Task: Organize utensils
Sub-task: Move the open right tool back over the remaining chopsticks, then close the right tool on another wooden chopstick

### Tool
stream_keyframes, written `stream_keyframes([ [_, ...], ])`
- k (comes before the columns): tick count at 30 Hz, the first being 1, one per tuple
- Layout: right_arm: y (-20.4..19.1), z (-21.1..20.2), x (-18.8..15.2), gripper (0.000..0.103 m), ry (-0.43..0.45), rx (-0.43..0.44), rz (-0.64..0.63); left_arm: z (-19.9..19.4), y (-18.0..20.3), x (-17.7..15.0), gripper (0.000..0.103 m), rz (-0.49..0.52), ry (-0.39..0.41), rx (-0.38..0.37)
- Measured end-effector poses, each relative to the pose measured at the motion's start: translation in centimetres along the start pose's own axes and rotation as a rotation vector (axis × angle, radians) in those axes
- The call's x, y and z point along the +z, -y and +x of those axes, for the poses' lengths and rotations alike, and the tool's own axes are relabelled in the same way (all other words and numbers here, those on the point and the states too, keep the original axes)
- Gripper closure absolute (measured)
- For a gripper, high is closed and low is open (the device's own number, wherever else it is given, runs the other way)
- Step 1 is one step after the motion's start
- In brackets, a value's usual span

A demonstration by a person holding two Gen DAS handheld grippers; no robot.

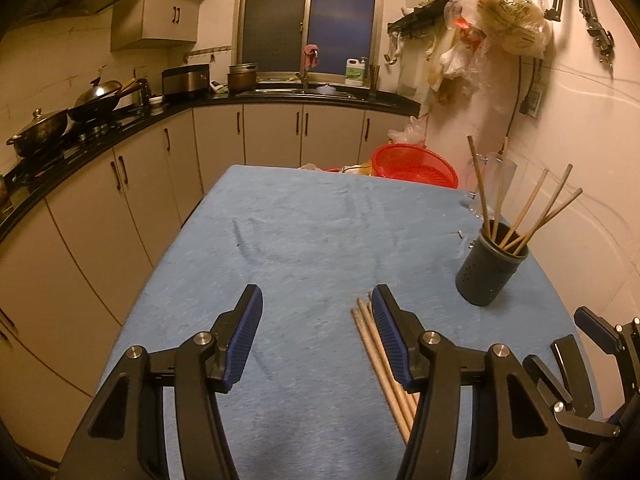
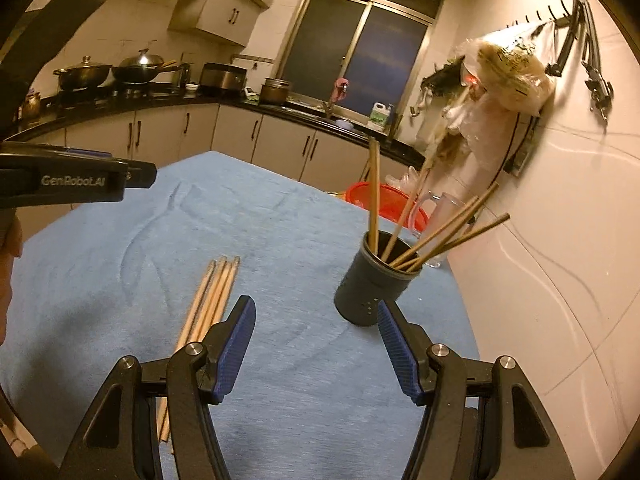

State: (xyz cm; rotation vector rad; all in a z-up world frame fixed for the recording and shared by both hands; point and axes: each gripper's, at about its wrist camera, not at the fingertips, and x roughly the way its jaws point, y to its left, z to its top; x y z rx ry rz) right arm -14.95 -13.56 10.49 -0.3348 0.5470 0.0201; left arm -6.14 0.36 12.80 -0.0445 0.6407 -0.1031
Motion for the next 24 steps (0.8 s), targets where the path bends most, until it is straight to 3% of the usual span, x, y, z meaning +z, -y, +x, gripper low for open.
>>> stream_keyframes([
  [24, -6.1, -0.7, -0.5, 0.035, 0.029, 0.048, -0.159, -0.5, -3.7, -1.2, 0.047, -0.046, -0.001, 0.079],
])
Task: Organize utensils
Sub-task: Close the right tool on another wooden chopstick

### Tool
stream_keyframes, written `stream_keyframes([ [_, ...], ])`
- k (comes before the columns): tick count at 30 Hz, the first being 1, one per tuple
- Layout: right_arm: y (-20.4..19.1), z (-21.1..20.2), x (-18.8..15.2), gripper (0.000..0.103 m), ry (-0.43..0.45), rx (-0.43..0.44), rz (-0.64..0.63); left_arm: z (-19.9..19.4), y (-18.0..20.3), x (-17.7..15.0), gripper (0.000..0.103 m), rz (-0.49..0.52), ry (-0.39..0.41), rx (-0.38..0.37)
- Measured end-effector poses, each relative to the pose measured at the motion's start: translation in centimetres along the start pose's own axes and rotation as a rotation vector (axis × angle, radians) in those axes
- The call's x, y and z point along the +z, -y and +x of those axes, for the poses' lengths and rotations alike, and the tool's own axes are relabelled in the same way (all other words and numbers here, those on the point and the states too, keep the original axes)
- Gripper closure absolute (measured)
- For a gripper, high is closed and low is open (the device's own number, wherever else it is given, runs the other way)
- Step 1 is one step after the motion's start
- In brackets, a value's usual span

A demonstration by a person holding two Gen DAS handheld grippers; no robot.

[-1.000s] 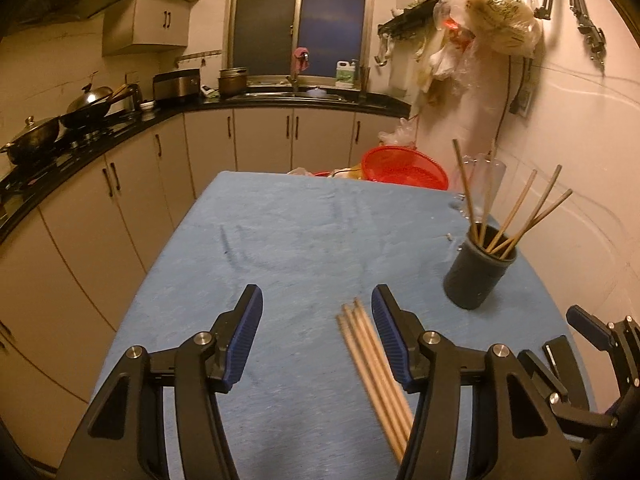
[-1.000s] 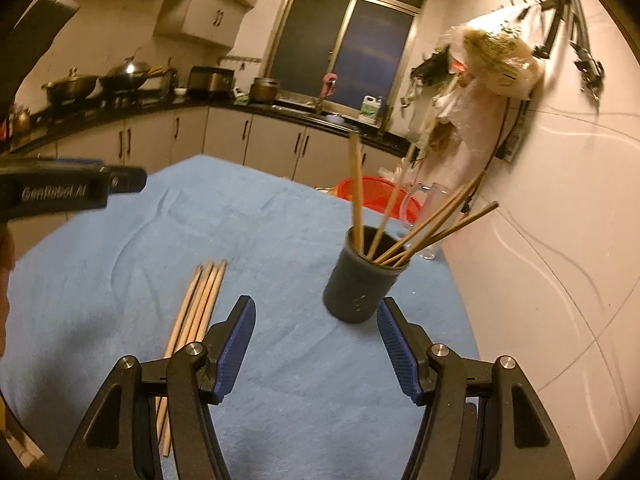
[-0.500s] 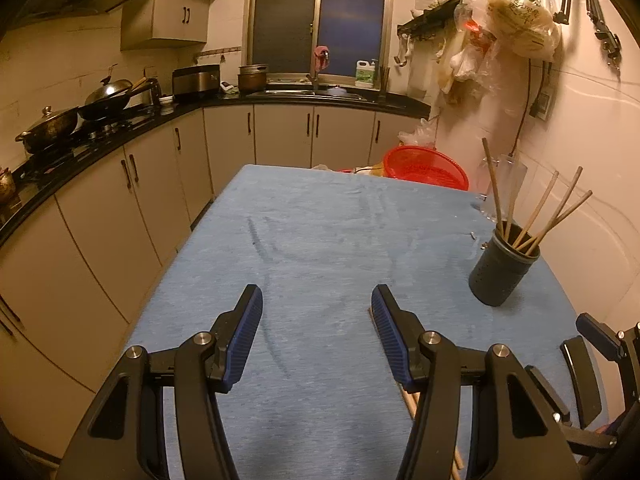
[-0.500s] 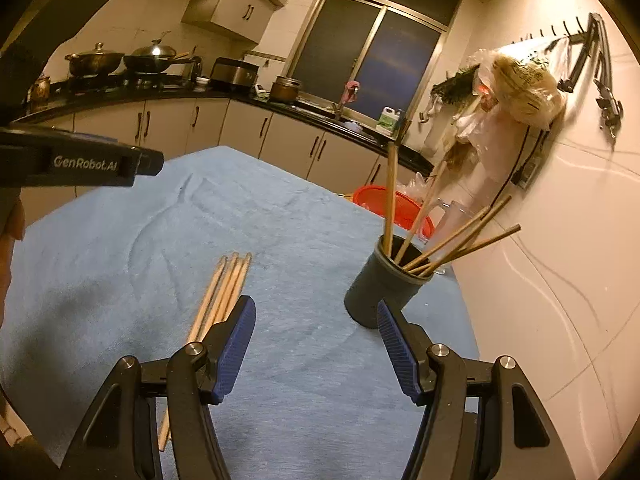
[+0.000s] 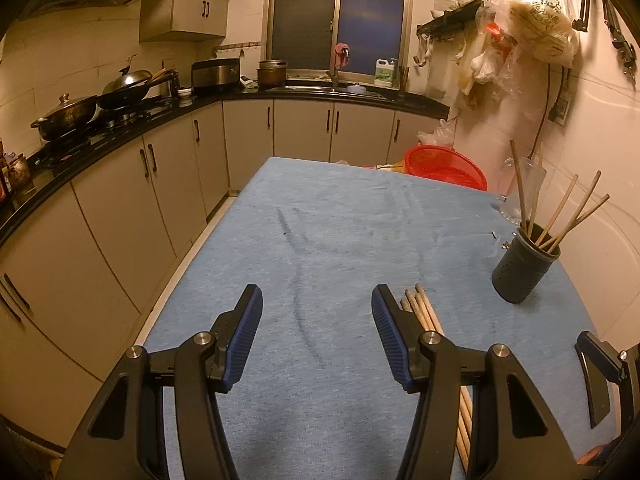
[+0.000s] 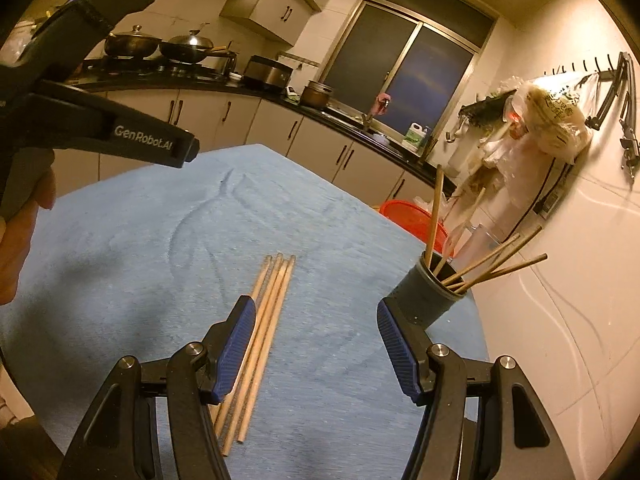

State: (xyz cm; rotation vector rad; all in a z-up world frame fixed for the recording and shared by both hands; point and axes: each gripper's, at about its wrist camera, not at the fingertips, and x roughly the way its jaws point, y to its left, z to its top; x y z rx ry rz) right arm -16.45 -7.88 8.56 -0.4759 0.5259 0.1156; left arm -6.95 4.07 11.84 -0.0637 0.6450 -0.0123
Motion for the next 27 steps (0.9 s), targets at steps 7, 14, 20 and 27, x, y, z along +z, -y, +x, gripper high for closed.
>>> stream_keyframes([
  [7, -0.2, -0.1, 0.1, 0.035, 0.001, -0.001, -0.002, 0.0, 0.1, -0.1, 0.047, 0.005, 0.001, 0.0],
  [14, 1.1, 0.7, 0.1, 0.035, -0.034, 0.071, 0.045, 0.4, 0.4, -0.4, 0.047, 0.011, -0.028, -0.007],
  [20, 7.5, 6.0, -0.3, 0.074, -0.236, 0.328, 0.358, 2.1, 0.6, -1.0, 0.047, 0.019, -0.106, -0.029],
  [27, 9.2, 11.5, -0.3, 0.087, -0.372, 0.444, 0.493, 3.6, 0.4, -1.8, 0.072, 0.013, -0.17, -0.088],
])
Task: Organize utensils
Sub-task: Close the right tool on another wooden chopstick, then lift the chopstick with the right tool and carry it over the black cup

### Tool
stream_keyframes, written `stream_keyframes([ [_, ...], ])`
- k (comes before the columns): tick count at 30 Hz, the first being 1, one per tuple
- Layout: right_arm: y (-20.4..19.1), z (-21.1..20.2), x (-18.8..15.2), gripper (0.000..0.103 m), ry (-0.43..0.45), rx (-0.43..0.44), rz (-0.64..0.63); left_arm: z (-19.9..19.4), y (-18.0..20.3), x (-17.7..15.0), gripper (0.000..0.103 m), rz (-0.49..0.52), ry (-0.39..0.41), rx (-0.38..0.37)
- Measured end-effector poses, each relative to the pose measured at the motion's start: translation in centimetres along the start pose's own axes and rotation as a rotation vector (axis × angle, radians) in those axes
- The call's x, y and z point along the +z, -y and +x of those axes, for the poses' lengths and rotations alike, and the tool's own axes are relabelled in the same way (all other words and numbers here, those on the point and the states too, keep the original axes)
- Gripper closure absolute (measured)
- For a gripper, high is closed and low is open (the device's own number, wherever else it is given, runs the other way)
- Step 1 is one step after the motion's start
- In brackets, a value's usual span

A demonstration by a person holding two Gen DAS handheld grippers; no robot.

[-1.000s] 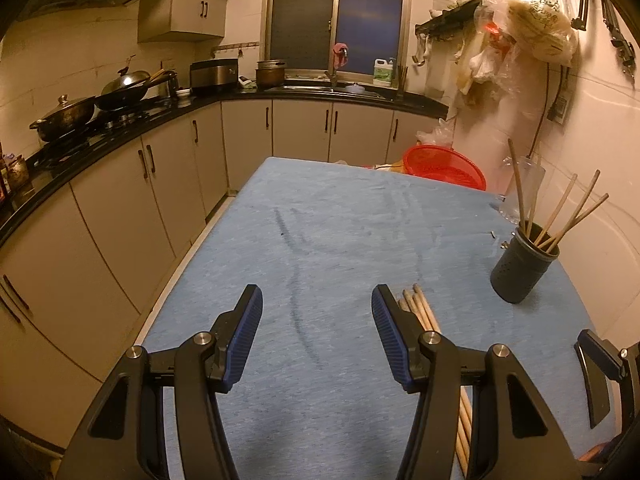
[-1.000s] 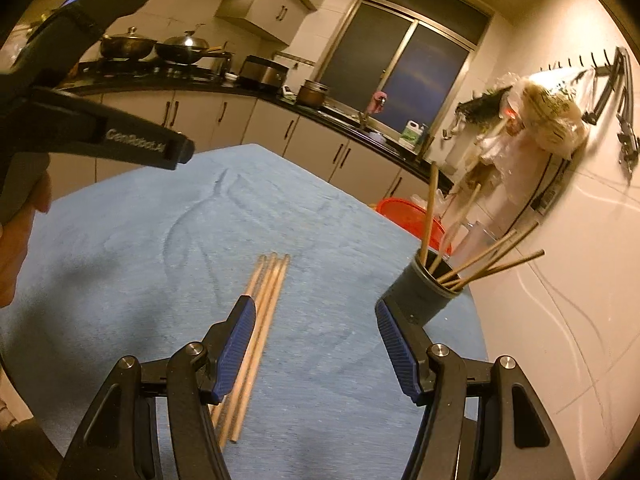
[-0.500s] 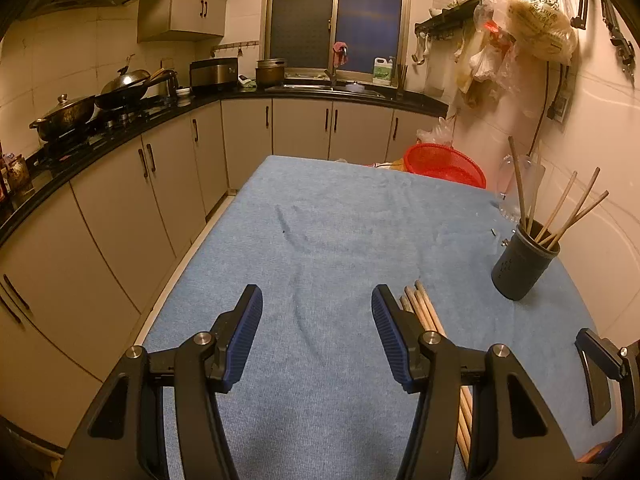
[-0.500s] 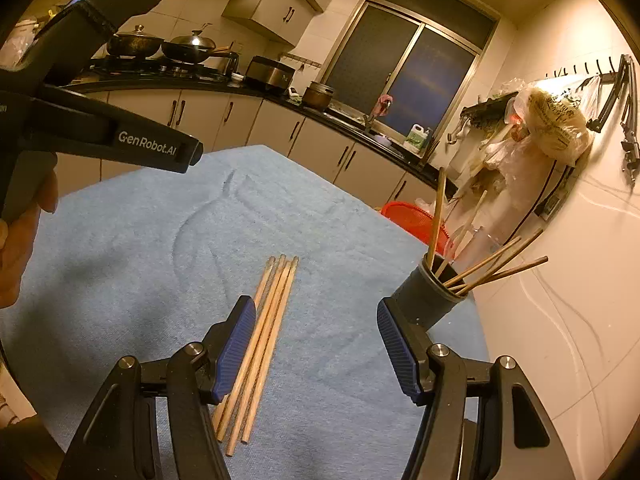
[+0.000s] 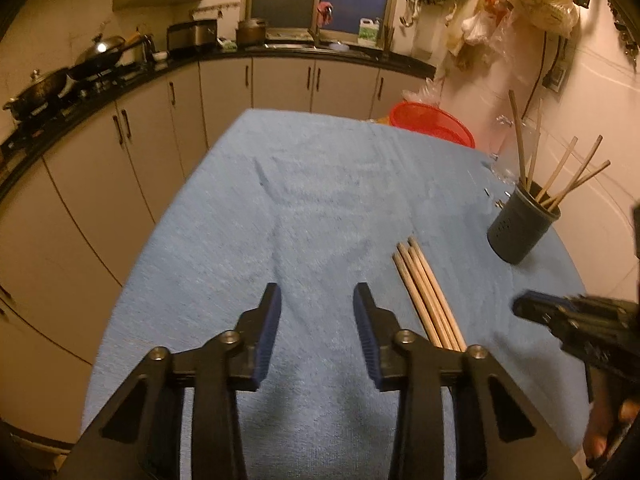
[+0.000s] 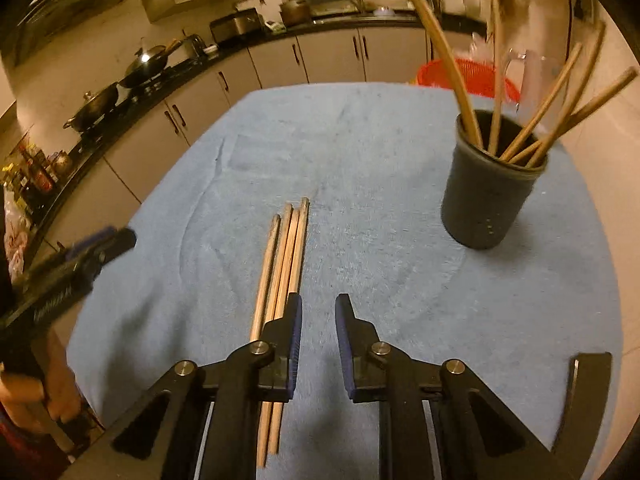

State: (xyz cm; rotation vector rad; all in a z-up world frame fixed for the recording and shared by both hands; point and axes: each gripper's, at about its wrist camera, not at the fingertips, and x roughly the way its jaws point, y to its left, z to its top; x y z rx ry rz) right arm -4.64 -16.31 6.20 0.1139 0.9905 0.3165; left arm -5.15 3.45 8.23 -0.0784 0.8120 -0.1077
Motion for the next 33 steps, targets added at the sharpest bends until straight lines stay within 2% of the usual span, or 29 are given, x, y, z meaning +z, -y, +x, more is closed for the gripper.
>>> stream_keyframes([
  [5, -0.5, 3.8, 2.4, 0.087, -0.081, 0.033, 0.031, 1.2, -0.4, -0.3, 0.073, -0.011, -0.054, -0.038],
  [12, -0.6, 8.2, 5.3, 0.088, -0.164, -0.002, 0.036, 2.5, -0.7, -0.6, 0.073, -0.026, -0.103, -0.079],
  [19, -1.1, 10.7, 6.2, 0.088, -0.209, -0.047, 0.003, 3.4, -1.2, -0.4, 0.073, -0.052, -0.133, -0.106],
  [21, -1.3, 11.1, 6.4, 0.088, -0.213, -0.078, -0.013, 3.7, -1.2, -0.3, 0.074, -0.062, -0.145, -0.113],
  [28, -1.2, 11.6, 7.0, 0.095, -0.227, -0.104, -0.053, 4.8, -0.1, 0.6, 0.074, -0.077, -0.189, -0.159],
  [31, -0.4, 10.5, 6.2, 0.096, -0.231, -0.07, -0.028, 5.5, 0.9, 1.4, 0.074, -0.082, -0.214, -0.192],
  [33, 0.1, 8.8, 5.7, 0.096, -0.194, -0.053, -0.014, 6.3, 1.8, 2.1, 0.074, -0.09, -0.233, -0.224],
])
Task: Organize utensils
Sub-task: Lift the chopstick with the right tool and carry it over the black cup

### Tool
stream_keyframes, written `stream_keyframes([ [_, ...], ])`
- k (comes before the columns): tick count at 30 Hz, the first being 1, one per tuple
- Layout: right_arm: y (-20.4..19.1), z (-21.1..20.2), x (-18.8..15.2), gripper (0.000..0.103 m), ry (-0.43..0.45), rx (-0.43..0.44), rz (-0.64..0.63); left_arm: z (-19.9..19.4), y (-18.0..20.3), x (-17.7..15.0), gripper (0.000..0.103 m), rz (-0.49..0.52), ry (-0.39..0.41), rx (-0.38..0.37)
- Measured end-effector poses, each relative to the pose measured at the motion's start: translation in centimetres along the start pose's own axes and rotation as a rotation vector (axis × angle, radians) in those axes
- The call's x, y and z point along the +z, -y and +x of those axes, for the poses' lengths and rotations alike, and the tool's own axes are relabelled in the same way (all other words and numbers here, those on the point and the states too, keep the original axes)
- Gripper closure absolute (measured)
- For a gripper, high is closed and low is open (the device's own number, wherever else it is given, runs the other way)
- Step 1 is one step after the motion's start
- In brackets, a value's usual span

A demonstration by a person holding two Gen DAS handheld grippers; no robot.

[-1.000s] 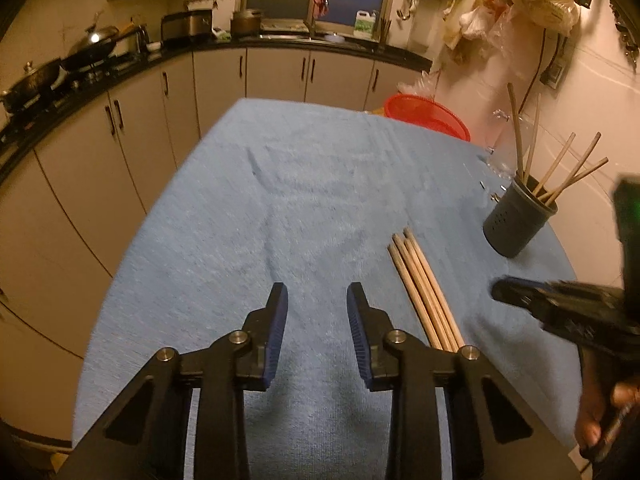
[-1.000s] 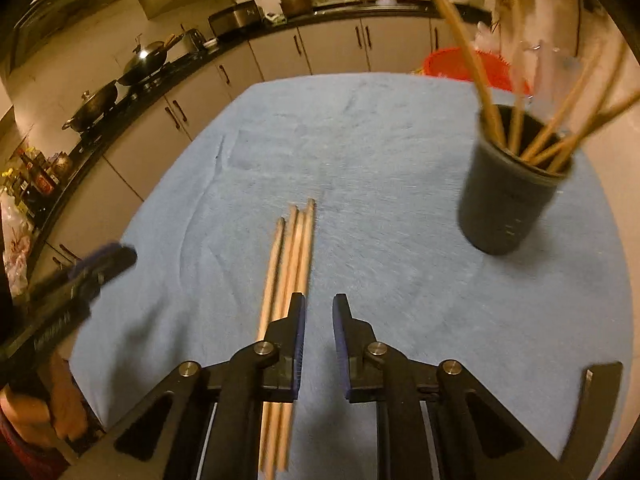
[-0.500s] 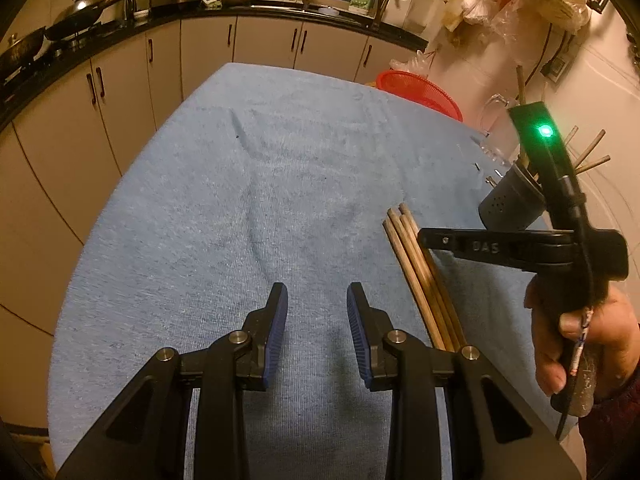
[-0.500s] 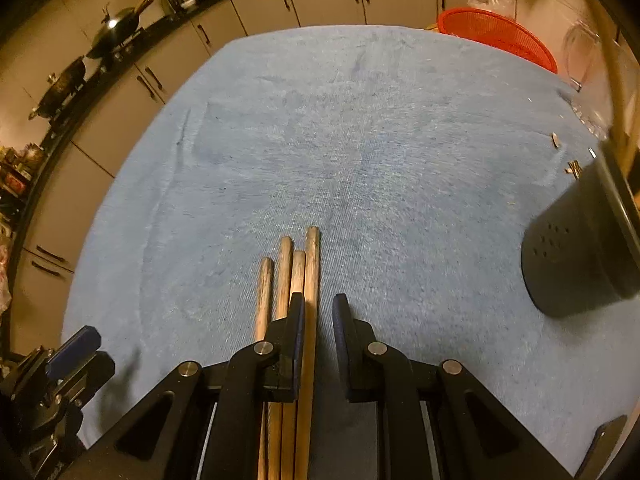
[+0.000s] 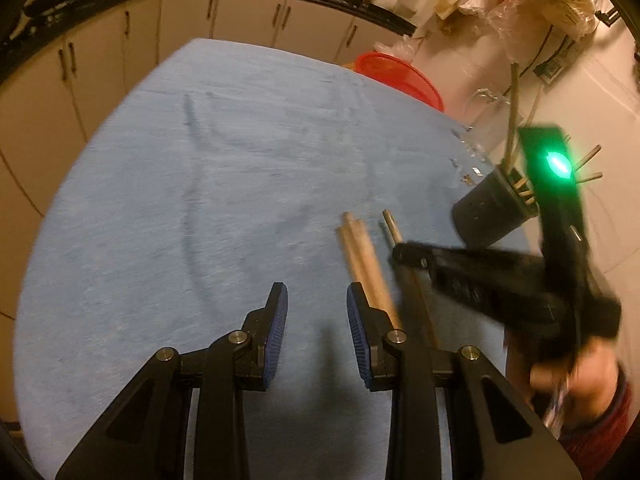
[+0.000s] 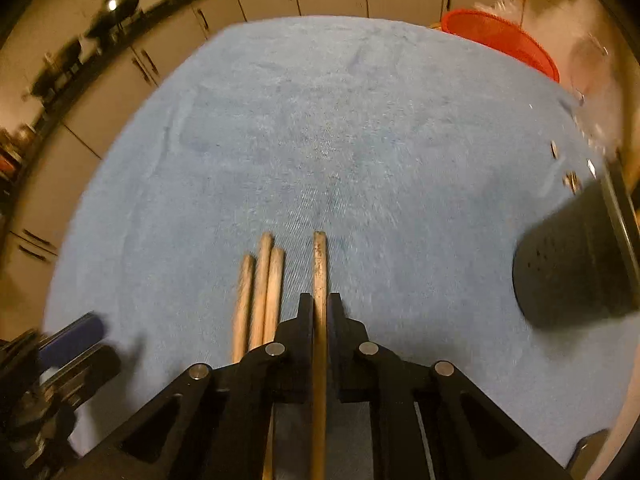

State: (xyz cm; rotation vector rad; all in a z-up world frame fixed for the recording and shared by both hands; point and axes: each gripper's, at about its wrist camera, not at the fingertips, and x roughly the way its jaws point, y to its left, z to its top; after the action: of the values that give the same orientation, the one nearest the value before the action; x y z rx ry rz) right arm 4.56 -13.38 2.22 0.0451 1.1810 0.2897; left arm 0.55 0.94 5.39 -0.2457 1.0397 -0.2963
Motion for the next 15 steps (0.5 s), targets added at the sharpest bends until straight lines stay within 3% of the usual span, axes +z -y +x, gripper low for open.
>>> stream_keyframes([
  [7, 1.0, -5.3, -2.7, 0.096, 0.122, 0.061, 0.013, 4.2, 2.0, 2.6, 0.074, -0.023, -0.091, -0.009],
  [9, 1.2, -6.2, -3.2, 0.095, 0.14, 0.064, 0.009, 5.4, 2.5, 3.0, 0.078, -0.022, -0.113, 0.045],
  [15, 1.1, -7.5, -3.7, 0.095, 0.175, 0.095, 0.002, 7.2, 3.1, 3.5, 0.09, -0.014, -0.147, 0.1],
])
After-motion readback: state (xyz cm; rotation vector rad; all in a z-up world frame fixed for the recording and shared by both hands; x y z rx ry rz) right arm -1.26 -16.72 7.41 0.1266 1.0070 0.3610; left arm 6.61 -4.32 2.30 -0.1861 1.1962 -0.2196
